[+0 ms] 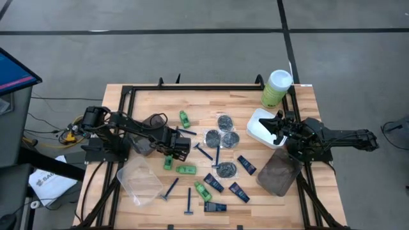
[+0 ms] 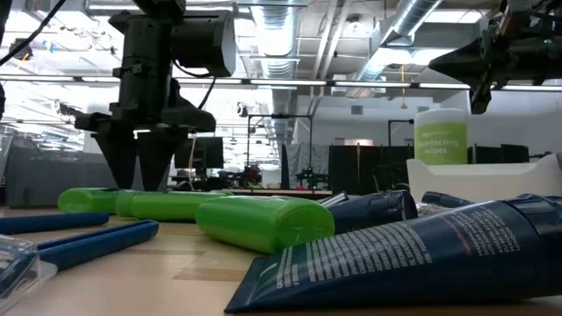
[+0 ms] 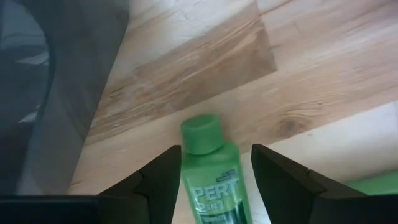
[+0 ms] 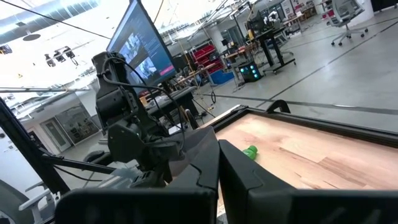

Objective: Pick & Place Travel size toiletries
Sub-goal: Put the green shampoo into the transparent bin

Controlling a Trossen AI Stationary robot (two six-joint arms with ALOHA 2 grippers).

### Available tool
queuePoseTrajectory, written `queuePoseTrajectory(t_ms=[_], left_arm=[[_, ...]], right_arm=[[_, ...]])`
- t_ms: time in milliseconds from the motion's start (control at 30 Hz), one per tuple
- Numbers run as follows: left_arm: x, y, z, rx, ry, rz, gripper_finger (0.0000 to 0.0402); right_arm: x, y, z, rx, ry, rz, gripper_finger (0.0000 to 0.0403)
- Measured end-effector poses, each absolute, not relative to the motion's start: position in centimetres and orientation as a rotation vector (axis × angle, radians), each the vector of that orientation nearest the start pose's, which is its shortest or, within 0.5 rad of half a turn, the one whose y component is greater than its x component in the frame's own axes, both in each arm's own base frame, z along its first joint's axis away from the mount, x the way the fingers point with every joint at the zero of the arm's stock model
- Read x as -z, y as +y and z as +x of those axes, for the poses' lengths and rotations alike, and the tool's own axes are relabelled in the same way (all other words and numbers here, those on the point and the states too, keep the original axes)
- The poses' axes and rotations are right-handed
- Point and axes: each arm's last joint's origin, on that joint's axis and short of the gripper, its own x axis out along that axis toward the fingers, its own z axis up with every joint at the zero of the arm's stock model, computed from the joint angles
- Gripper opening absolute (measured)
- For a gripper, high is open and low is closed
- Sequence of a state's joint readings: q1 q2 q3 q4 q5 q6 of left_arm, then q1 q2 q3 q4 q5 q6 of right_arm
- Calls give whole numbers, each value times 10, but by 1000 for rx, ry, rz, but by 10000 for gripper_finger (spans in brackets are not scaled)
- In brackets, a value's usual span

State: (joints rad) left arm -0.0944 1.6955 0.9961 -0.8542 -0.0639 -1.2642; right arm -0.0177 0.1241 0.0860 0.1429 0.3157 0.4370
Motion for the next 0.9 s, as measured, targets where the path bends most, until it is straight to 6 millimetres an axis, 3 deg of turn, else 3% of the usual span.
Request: queuePoseTrajectory(t_ms=[567,900], left_arm=[[-137,-25,273,-907,1285,-933,190],[-136,-25,272,-910,1286,-934,144]], right_arm=[[-197,-11,100,305,-175,447,0],[-197,-11,100,305,-175,448,0]])
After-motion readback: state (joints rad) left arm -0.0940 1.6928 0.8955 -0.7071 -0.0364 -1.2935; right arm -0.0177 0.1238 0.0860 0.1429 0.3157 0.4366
